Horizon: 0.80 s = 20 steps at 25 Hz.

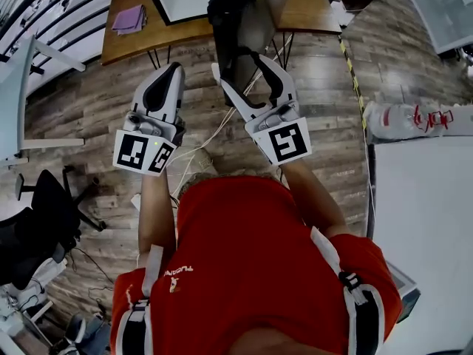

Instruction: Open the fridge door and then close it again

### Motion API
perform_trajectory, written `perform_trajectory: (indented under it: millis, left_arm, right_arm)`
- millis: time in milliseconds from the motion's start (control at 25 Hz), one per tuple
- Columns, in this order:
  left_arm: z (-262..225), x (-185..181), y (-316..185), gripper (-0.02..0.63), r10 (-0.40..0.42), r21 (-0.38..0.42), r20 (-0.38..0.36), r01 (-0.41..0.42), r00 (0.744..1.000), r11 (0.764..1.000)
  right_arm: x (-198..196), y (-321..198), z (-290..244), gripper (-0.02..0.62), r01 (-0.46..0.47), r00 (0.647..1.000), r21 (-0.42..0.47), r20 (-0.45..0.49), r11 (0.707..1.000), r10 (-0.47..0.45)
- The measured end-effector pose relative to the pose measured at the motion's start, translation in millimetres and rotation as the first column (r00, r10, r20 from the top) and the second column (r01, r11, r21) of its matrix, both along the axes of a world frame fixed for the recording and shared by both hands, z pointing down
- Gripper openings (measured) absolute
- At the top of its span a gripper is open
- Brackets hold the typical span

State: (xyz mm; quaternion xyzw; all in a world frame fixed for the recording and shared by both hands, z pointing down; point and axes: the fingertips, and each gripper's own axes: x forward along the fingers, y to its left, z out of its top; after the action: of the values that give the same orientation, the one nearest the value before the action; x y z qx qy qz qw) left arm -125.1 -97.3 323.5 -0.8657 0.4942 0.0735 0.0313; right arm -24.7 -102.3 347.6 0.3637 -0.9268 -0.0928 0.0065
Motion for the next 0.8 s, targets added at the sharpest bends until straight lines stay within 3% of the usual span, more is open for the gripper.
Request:
perform_trajectory:
  millis: [360,520,640,800]
  left_arm:
    - [-1.2,-61.6,-43.7,0.009,0.028,0.004,-0.019,-0.028,0.999,1.000]
    - [2.3,-81.4,-52.5,0.009,0.059,0.001,-0.012,-0.059,0.998,0.998]
    - [4.5,-93.1,-59.3,0.009,0.085,-0.002,-0.010,-0.085,0.996,0.996]
    - [4.8,-98.6,-65.6,0.009,0.133,-0.002,-0.002,-0.133,0.991,0.991]
  right_arm:
    - [-62.6,-38.3,-7.2,0.278,-0.006,1.000,-0.002,-0.002,1.000,0.006]
    - [-85.0,-53.6,-17.6,0.262,-0.013,0.999,0.050,0.046,0.999,0.011]
    - [-97.3,-66.9,-23.5,0.233,-0.033,0.998,0.094,0.064,0.995,0.027]
    - [-105.5,-86.6,-22.9,0.133,-0.079,0.996,0.096,0.055,0.992,0.074]
